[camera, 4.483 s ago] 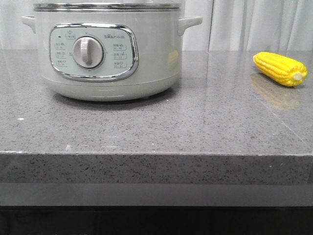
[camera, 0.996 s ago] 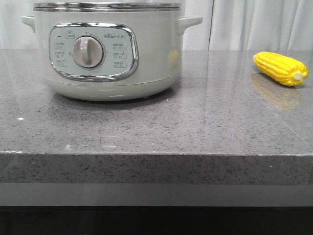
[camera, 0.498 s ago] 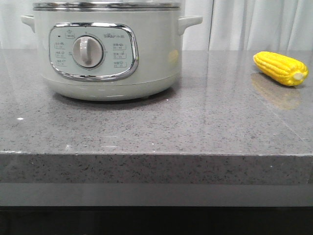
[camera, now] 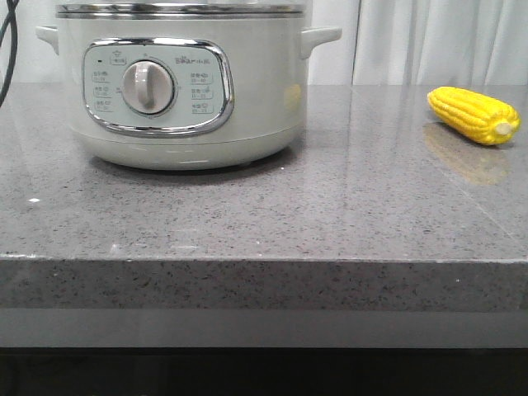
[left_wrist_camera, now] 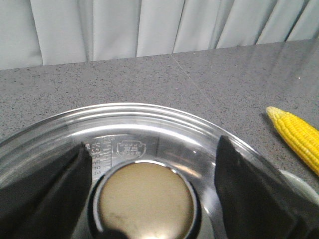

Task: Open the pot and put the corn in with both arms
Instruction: 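Lift the glass lid off the pot with the left gripper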

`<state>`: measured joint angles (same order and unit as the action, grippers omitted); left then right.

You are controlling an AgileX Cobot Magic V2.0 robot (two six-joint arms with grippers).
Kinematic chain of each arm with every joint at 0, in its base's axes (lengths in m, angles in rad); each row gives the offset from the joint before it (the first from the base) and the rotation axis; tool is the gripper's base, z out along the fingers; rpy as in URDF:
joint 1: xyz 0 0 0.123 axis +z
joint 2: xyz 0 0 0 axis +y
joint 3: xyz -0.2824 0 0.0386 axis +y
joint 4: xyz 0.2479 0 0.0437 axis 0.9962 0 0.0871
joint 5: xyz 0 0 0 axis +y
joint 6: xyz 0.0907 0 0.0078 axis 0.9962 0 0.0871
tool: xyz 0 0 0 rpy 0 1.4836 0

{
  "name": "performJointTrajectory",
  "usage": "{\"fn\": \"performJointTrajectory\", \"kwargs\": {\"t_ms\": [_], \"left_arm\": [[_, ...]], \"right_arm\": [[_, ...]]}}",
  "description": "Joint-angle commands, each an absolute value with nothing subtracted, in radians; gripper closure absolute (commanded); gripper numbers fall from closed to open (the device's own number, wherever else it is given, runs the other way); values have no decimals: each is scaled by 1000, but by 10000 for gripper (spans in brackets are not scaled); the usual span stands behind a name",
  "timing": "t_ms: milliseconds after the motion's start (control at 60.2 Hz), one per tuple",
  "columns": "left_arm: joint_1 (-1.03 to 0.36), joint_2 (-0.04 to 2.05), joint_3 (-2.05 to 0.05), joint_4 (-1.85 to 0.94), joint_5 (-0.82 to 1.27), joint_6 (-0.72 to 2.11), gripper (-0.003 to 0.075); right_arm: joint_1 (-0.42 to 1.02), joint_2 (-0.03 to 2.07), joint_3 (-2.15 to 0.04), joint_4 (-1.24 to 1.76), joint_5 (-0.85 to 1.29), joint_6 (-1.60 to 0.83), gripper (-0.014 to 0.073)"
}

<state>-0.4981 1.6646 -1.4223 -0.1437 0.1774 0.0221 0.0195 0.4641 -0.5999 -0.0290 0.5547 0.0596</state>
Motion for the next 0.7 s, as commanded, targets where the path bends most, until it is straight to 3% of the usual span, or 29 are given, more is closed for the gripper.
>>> {"fn": "performJointTrajectory", "kwargs": {"t_ms": [0,315,681], "left_arm": [[-496,1618,-1459,-152,129,23,216],[-496,1618,-1459,-152,149,23,398],[-496,1590,-1567,-148,150,23,408]], "right_arm": [[14,477,-628,-35,482,52,44],[14,477,-628,-35,482,52,44],[14,477,-628,-35,467,52,44]]}}
